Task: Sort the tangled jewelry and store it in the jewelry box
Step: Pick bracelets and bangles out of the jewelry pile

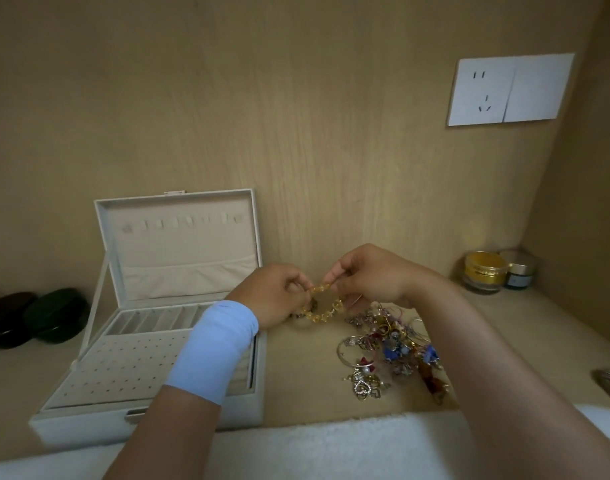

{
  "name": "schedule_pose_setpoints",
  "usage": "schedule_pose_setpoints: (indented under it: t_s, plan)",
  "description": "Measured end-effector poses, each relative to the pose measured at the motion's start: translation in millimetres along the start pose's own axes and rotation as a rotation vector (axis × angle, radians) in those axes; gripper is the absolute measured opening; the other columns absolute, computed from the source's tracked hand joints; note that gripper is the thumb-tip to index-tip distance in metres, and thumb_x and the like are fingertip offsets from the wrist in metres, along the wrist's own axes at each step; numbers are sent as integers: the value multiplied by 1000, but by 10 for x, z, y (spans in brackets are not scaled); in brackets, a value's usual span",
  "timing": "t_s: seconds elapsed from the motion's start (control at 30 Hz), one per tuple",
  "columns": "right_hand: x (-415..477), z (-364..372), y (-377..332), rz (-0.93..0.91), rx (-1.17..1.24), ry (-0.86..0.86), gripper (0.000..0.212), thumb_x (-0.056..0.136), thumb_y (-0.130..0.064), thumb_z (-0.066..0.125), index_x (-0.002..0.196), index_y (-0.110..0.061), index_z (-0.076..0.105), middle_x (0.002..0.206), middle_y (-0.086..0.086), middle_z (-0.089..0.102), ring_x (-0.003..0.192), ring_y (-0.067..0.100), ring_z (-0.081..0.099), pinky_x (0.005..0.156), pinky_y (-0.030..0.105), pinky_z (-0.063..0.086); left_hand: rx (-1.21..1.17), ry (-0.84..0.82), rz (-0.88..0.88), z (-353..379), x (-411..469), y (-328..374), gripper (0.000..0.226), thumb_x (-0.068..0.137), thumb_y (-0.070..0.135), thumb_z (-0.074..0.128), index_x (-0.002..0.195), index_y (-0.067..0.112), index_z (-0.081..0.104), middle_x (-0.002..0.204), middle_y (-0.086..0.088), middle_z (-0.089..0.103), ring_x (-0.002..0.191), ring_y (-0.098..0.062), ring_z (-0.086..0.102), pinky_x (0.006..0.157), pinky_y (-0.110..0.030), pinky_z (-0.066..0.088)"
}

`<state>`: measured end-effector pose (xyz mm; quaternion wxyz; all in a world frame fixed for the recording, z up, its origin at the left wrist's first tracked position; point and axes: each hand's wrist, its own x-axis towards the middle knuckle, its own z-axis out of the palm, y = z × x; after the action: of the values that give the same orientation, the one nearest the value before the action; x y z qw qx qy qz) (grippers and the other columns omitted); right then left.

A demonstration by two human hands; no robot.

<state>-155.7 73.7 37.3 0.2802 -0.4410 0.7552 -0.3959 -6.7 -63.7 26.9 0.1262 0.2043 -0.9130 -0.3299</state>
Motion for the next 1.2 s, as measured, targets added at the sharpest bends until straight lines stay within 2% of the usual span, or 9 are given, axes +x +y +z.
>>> schedule_pose_setpoints:
  t_s: [0.1,0.17,0.27,0.43,0.63,0.7,0.8,1.0,1.2]
  plan:
    - [79,180,-7,-21,-73,-24,16,94,0,63,100,-12,72,89,8,73,71,19,71,77,45,63,349,-99,20,-24,-147,-66,28,91,22,60,116,32,70,115,6,67,110,-14,60,94,-22,44]
    - [119,264,-13,-26,-81,-50,17,94,2,62,96,-12,71,83,7,72,69,19,72,70,41,63,589,-176,73,24,-246,-149,46,93,24,56,138,33,54,142,2,50,133,-21,41,110,-26,31]
    - [150,375,-22,-40,-84,-26,14,93,3,63,99,-6,72,81,8,71,64,16,71,64,38,63,764,-197,79,20,-326,-260,46,96,25,50,142,22,49,155,0,35,146,-20,22,116,-28,23]
    - [190,622,-2,-26,-27,-6,15,94,4,61,105,0,71,82,10,65,65,18,65,54,34,62,735,-212,-2,-141,-407,-494,54,96,21,51,149,23,40,164,4,19,152,-12,8,119,-25,9]
    - [293,863,105,-9,-107,98,20,91,2,60,95,-10,74,78,3,65,65,23,67,58,38,62,736,-174,-84,-346,-488,-785,55,93,12,56,146,23,44,162,3,22,152,-12,7,121,-26,12]
    - [311,907,148,-64,-238,156,22,87,-4,63,94,-17,78,79,-6,69,69,12,67,66,25,60,725,-165,-117,-406,-494,-832,58,90,17,61,144,27,46,161,3,26,151,-13,14,120,-26,16]
    - [308,947,184,-98,-317,137,18,80,-11,74,90,-24,80,87,-11,75,83,4,69,83,26,57,775,-112,-145,-349,-473,-709,56,89,20,62,142,32,49,154,-2,39,142,-23,36,115,-30,30]
    - [306,809,202,-165,-374,76,20,82,-9,76,98,-20,80,86,-9,72,80,2,66,65,2,41,562,-78,-91,12,-154,-301,43,99,14,47,139,27,54,142,-5,54,126,-26,53,105,-33,43]
    - [288,428,228,-72,-440,165,10,89,-24,71,95,-29,78,99,-12,72,94,8,65,89,31,54,459,-209,-112,343,-29,-272,53,98,30,45,149,40,36,148,-2,46,126,-24,53,104,-38,46]
